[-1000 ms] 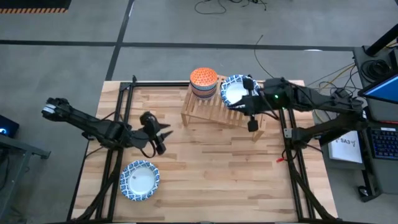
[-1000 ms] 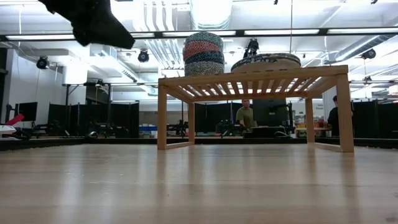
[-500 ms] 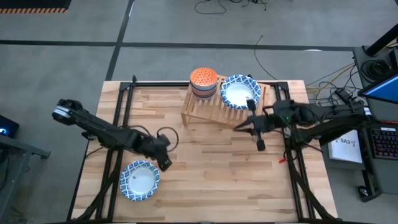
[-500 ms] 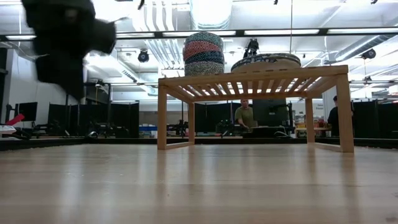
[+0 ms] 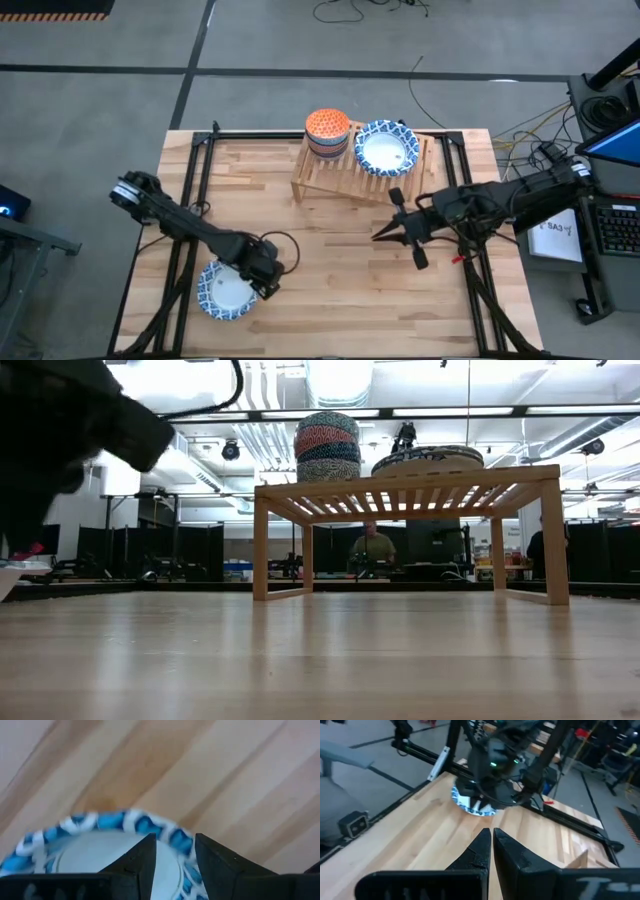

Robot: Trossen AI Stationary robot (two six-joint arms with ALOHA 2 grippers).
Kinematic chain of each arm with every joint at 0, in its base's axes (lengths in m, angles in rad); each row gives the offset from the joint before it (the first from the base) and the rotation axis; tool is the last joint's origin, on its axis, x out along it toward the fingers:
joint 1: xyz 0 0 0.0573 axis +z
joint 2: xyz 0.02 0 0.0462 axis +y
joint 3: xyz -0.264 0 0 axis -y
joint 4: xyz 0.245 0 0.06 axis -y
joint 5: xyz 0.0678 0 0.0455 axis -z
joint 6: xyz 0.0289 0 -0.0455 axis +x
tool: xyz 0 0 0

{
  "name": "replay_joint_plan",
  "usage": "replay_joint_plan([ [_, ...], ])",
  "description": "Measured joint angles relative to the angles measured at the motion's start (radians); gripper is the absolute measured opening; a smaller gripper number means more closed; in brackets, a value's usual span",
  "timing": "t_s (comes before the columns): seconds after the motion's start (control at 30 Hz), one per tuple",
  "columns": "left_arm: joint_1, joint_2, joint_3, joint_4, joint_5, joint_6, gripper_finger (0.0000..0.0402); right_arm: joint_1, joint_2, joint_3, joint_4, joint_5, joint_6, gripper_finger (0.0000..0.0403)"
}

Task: Place and stack bowls onto a shelf
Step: Stack the white pattern bowl on top of the other white pattern bowl

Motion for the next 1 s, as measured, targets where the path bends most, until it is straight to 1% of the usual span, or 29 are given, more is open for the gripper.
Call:
replay_joint_plan([
  [0.07, -0.023, 0.032, 0.053, -0.063, 0.002, -0.006, 0.0119, 0.000, 0.009, 0.000, -0.001, 0.022, 0.013, 0.0009],
  [0.17, -0.057, 0.078, 0.132, -0.162, 0.002, -0.040, 0.0119, 0.001, 0.016, -0.001, -0.019, 0.025, 0.051, 0.0009],
  [0.27, -0.091, 0.115, 0.209, -0.240, -0.031, -0.088, 0.0125, 0.004, 0.019, -0.002, -0.046, 0.021, 0.079, 0.0009],
  [0.33, -0.112, 0.136, 0.244, -0.246, -0.053, -0.133, 0.0138, 0.005, 0.019, -0.005, -0.054, 0.020, 0.088, 0.0009],
  [0.43, -0.139, 0.173, 0.276, -0.244, -0.055, -0.190, 0.0166, 0.012, 0.018, -0.016, -0.051, 0.021, 0.090, 0.0009],
  [0.57, -0.170, 0.242, 0.286, -0.233, -0.055, -0.245, 0.0204, 0.034, 0.018, -0.032, -0.042, 0.020, 0.090, 0.0009],
  [0.7, -0.186, 0.285, 0.284, -0.176, -0.057, -0.255, 0.0222, 0.057, 0.024, -0.042, -0.040, 0.020, 0.090, 0.0009],
  [0.8, -0.186, 0.303, 0.282, -0.180, -0.064, -0.251, 0.0218, 0.073, 0.027, -0.042, -0.038, 0.021, 0.090, 0.0009],
  [0.87, -0.186, 0.308, 0.282, -0.177, -0.075, -0.245, 0.0202, 0.082, 0.025, -0.042, -0.036, 0.021, 0.090, 0.0009],
  [0.93, -0.187, 0.309, 0.282, -0.178, -0.078, -0.243, 0.0176, 0.091, 0.024, -0.042, -0.035, 0.021, 0.090, 0.0009],
  [1.0, -0.189, 0.309, 0.282, -0.178, -0.082, -0.235, 0.0141, 0.096, 0.024, -0.042, -0.035, 0.027, 0.088, 0.0009],
])
